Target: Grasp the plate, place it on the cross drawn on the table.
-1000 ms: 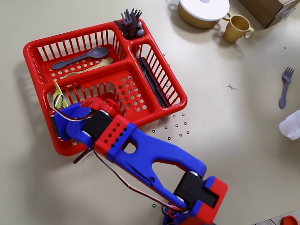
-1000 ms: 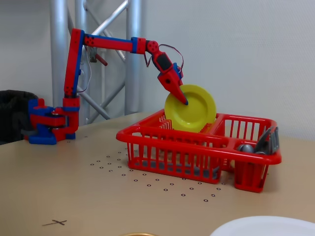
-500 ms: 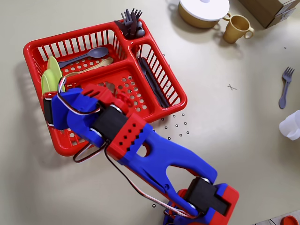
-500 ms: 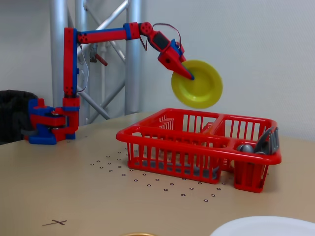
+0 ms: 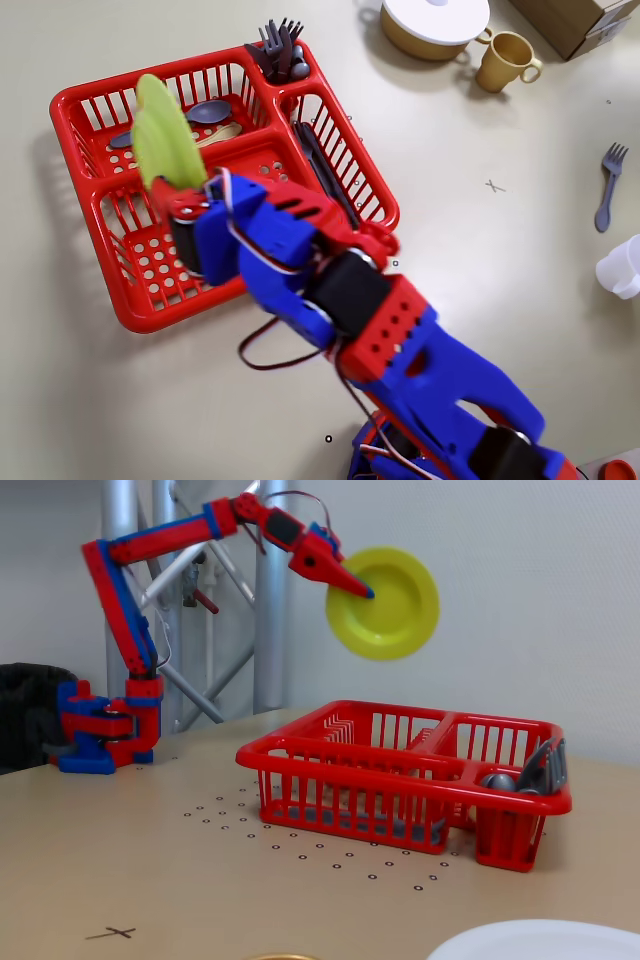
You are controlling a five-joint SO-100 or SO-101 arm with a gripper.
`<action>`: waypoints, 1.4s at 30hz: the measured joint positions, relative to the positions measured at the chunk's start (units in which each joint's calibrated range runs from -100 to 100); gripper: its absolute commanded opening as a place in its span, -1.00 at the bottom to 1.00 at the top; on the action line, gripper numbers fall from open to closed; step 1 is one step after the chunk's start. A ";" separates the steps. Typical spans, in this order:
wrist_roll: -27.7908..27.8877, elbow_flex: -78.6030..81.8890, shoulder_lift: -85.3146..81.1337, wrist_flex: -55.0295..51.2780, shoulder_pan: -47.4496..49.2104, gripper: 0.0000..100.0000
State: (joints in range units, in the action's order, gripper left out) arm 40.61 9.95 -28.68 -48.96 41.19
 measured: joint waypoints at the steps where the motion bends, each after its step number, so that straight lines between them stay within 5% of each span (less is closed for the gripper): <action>1: 0.68 2.26 -2.04 0.00 -0.91 -1.00; 18: 5.03 14.65 -34.07 -13.06 -24.03 -1.00; 32: 3.47 14.65 -26.47 -14.34 -43.06 -1.00; 42: 8.55 14.65 -15.60 -14.26 -57.90 -1.00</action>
State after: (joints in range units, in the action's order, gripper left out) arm 49.16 24.59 -44.28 -63.22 -16.70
